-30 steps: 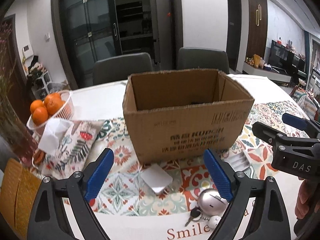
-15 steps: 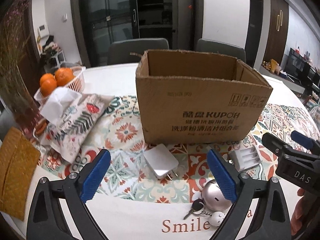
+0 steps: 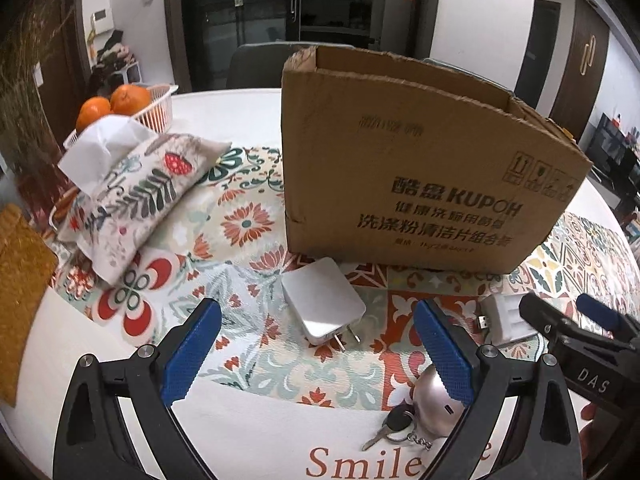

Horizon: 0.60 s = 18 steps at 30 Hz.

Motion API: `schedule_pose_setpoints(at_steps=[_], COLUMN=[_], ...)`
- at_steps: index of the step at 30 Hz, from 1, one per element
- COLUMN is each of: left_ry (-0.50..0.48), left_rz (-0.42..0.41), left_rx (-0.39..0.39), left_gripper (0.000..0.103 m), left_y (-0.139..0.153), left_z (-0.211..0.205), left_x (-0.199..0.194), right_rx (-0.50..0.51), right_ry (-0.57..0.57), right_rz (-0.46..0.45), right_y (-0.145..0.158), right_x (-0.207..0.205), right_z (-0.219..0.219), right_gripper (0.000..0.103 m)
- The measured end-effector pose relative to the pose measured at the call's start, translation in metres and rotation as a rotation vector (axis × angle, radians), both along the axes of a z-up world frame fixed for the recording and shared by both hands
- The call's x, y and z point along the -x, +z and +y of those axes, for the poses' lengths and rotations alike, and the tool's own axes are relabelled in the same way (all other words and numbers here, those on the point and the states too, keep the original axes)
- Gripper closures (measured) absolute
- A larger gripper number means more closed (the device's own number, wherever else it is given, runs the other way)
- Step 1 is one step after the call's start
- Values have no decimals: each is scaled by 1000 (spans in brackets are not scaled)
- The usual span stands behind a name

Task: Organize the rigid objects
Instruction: 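Withdraw both tools and lower them toward the white chargers on the table, then close left tool on the white wall charger while right tool grasps the white battery charger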

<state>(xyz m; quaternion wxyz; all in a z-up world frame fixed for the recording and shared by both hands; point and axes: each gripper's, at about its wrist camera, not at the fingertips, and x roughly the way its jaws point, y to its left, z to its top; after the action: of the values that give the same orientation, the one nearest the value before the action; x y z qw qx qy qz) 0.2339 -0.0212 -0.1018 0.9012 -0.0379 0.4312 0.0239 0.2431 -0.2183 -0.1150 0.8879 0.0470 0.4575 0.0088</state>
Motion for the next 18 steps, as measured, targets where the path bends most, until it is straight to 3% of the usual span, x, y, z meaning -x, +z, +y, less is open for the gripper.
schedule_pose_setpoints(at_steps=[14,18], left_ry=[63,103], left_rz=[64,65], left_rx=[26,27], left_gripper=[6,12], left_y=[-35,-43], left_z=[-1,-1], left_x=[-29,-39], right_rx=[-10,-8], right_ry=[-21,-29], right_rz=[86,94], right_y=[-37,-44], right_x=[-23,-29], right_z=[-2,-3], right_gripper=[5,5])
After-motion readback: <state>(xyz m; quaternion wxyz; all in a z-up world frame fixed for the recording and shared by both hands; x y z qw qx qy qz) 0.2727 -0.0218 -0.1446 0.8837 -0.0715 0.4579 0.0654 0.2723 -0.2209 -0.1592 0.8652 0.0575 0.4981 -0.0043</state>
